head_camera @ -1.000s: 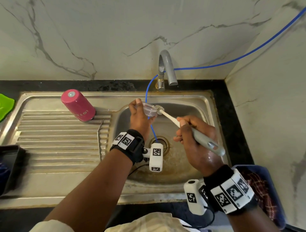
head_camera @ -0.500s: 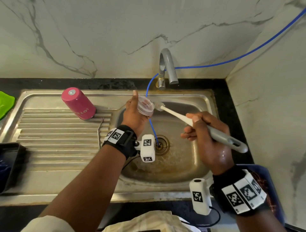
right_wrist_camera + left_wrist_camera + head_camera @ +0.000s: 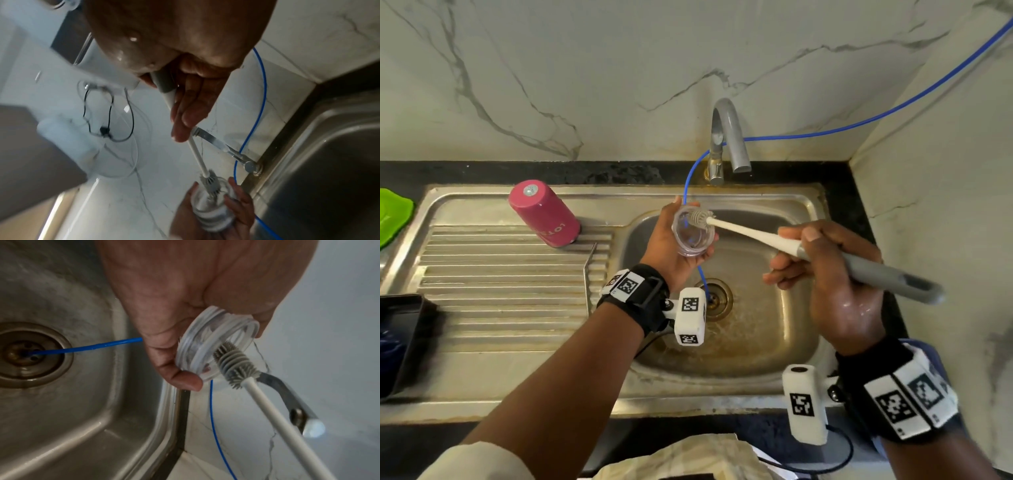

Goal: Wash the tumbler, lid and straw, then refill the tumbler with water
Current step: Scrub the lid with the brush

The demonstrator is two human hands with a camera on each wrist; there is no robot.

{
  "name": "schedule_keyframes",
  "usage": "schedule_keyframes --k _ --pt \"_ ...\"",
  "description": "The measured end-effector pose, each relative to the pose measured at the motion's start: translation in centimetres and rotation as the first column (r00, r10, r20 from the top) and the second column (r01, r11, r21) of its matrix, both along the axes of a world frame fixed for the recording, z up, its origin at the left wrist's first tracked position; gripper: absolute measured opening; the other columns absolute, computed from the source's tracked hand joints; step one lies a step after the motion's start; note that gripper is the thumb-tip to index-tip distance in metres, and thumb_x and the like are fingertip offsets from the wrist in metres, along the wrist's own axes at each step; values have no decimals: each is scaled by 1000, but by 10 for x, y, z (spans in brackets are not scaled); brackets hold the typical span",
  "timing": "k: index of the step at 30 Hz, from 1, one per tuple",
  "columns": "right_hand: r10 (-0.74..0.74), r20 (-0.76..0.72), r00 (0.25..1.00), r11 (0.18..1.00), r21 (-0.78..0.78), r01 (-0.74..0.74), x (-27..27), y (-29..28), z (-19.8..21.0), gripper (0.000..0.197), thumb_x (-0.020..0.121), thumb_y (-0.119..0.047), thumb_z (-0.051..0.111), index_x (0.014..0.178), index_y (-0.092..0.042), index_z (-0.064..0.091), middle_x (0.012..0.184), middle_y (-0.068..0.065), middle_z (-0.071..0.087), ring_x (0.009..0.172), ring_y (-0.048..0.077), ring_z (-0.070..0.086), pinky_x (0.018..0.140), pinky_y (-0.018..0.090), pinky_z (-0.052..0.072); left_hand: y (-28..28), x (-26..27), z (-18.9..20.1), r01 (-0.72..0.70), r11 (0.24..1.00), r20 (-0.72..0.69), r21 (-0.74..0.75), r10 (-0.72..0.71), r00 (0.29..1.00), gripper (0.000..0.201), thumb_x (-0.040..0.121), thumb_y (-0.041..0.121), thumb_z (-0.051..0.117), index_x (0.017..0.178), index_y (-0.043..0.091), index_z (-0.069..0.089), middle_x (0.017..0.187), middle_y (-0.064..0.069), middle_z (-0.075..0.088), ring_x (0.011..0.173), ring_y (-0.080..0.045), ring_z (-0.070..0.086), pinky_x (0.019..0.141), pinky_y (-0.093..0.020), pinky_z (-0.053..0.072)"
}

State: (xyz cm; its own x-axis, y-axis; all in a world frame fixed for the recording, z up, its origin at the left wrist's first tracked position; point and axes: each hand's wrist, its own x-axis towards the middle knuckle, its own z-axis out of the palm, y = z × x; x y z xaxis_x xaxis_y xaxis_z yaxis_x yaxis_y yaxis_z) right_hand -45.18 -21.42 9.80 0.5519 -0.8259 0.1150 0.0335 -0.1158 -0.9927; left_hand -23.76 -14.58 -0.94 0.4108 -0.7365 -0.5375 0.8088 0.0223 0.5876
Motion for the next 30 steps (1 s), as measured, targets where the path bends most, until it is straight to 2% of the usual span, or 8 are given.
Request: schedule_keyframes --k 7,13,16,19,21,24,26,30 --pt "278 -125 952 958 111 -265 -5 -20 9 27 107 -14 51 102 1 73 71 20 71 57 39 73 50 33 56 6 10 1 -5 997 26 78 3 1000 38 101 54 51 105 20 67 101 -11 71 84 -23 65 75 -37 50" --pt "236 -235 943 964 -69 -259 8 -48 27 23 109 -16 57 99 -11 78 77 15 76 65 30 77 60 44 65 6 10 3 87 989 70 117 -96 993 41 101 55 47 107 21 69 109 -12 70 88 -26 67 77 -38 51" --pt "284 -186 941 930 -184 -317 18 -35 30 21 107 -17 60 95 -17 77 81 9 76 67 23 78 59 31 64 2 7 3 131 980 43 148 -139 989 50 98 58 49 122 16 63 103 -14 70 79 -27 67 65 -32 53" --pt "397 -208 894 878 -198 -435 17 -23 21 20 104 -10 58 98 -1 75 80 12 75 65 22 77 58 23 59 8 11 1 127 983 -19 134 -126 992 51 100 59 47 114 12 63 97 -15 68 77 -30 65 58 -30 53" --pt "423 -236 875 860 -199 -469 14 -25 18 20 105 -11 58 101 -2 75 79 10 76 67 23 78 60 29 62 14 14 -2 109 987 -21 114 -108 994 53 101 59 45 110 11 65 97 -15 69 80 -30 65 59 -30 52" --pt "399 -355 845 794 -327 -512 9 -38 21 18 107 -15 59 107 -9 76 79 5 75 70 23 75 63 46 60 17 17 -5 86 988 47 128 -93 995 55 100 59 46 122 11 61 99 -13 68 82 -28 64 60 -30 51" --pt "389 -406 827 758 -369 -538 9 -40 25 17 106 -15 60 106 -11 76 77 1 73 66 20 71 59 42 55 15 19 -3 65 991 70 113 -73 995 53 101 57 45 122 12 62 101 -13 68 82 -28 65 62 -32 51" --pt "415 -339 845 836 -224 -501 7 -28 26 21 106 -20 60 97 -7 74 77 7 75 71 24 77 64 47 64 14 24 2 28 998 77 53 -32 997 47 103 55 42 103 16 68 101 -13 70 82 -26 68 69 -36 52"
